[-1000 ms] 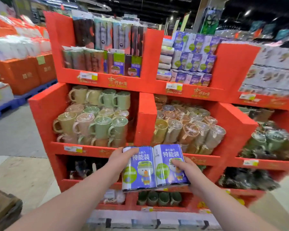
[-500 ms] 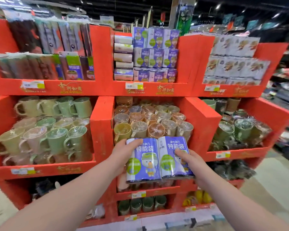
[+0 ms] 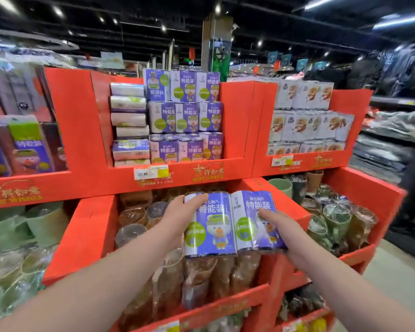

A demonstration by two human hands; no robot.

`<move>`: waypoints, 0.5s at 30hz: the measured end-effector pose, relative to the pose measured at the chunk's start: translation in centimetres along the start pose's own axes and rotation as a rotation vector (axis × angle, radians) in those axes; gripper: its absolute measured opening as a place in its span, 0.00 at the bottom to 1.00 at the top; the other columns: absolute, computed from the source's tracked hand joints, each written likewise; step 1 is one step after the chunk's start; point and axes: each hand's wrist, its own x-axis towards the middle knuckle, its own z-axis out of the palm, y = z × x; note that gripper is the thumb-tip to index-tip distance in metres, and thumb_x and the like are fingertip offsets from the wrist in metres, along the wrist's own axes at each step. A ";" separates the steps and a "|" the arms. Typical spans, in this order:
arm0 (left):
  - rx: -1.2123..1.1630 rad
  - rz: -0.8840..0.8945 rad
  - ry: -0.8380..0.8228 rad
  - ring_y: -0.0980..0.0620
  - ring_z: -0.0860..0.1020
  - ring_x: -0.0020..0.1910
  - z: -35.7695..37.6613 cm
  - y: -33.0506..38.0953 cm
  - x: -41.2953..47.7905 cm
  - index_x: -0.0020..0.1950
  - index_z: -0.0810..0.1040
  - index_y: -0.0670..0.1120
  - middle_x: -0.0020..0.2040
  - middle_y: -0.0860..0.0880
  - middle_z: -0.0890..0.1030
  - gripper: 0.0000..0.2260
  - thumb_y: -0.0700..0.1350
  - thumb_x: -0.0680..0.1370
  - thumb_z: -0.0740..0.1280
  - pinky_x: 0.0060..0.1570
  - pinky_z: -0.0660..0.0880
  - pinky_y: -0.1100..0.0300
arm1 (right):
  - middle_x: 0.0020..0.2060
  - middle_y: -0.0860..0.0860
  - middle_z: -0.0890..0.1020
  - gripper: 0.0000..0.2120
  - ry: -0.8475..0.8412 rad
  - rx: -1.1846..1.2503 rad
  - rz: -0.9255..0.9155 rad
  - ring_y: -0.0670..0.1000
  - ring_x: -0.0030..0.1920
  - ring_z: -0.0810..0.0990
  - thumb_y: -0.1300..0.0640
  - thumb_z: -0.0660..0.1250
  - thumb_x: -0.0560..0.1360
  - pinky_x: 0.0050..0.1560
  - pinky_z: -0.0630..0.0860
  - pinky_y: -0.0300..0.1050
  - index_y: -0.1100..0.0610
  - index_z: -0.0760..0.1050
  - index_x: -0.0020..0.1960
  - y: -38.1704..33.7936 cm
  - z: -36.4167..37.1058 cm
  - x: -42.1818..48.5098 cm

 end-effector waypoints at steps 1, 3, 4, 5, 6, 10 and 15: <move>0.012 0.001 -0.008 0.44 0.83 0.46 -0.1 0.5 1.5 0.58 0.76 0.43 0.50 0.44 0.84 0.24 0.56 0.69 0.74 0.47 0.81 0.47 | 0.39 0.51 0.79 0.13 0.013 0.000 -0.004 0.53 0.39 0.78 0.47 0.72 0.71 0.37 0.71 0.43 0.55 0.76 0.48 -0.4 0.2 1.2; 0.017 0.025 -0.028 0.44 0.84 0.45 -0.3 1.5 4.1 0.58 0.77 0.43 0.49 0.45 0.85 0.19 0.53 0.73 0.72 0.44 0.82 0.50 | 0.40 0.53 0.78 0.14 0.028 -0.006 -0.023 0.52 0.38 0.76 0.47 0.71 0.71 0.38 0.71 0.43 0.56 0.76 0.48 -1.2 0.9 3.3; 0.012 0.044 -0.038 0.45 0.84 0.45 -0.4 1.9 5.3 0.59 0.78 0.43 0.49 0.45 0.85 0.18 0.52 0.74 0.71 0.42 0.81 0.52 | 0.41 0.54 0.79 0.16 0.030 -0.009 -0.026 0.53 0.39 0.77 0.46 0.71 0.71 0.39 0.72 0.44 0.57 0.76 0.50 -1.8 1.2 4.3; 0.003 0.043 -0.034 0.45 0.84 0.46 -0.6 2.4 6.3 0.60 0.77 0.43 0.50 0.45 0.85 0.20 0.53 0.73 0.72 0.43 0.81 0.53 | 0.43 0.56 0.80 0.16 0.023 -0.006 -0.024 0.54 0.40 0.78 0.47 0.71 0.72 0.41 0.74 0.45 0.58 0.76 0.51 -2.4 1.5 5.4; -0.005 0.042 -0.026 0.44 0.84 0.48 -0.6 2.8 7.3 0.62 0.76 0.43 0.52 0.45 0.84 0.25 0.56 0.71 0.73 0.46 0.81 0.51 | 0.45 0.58 0.82 0.16 0.011 0.006 -0.042 0.56 0.40 0.78 0.48 0.71 0.72 0.42 0.75 0.47 0.59 0.77 0.53 -3.1 1.7 6.6; -0.071 0.068 0.032 0.44 0.84 0.47 -1.1 4.5 10.5 0.59 0.77 0.45 0.49 0.45 0.85 0.24 0.56 0.69 0.74 0.53 0.79 0.42 | 0.38 0.54 0.81 0.04 0.004 -0.024 -0.158 0.53 0.34 0.77 0.58 0.66 0.77 0.33 0.76 0.42 0.57 0.77 0.44 -6.6 3.0 10.9; -0.097 0.157 0.183 0.46 0.83 0.45 -2.5 6.8 12.8 0.57 0.76 0.45 0.49 0.44 0.84 0.20 0.54 0.71 0.73 0.50 0.80 0.48 | 0.43 0.56 0.83 0.21 0.007 -0.168 -0.304 0.52 0.36 0.81 0.48 0.75 0.65 0.38 0.81 0.47 0.60 0.77 0.51 -11.9 5.1 17.5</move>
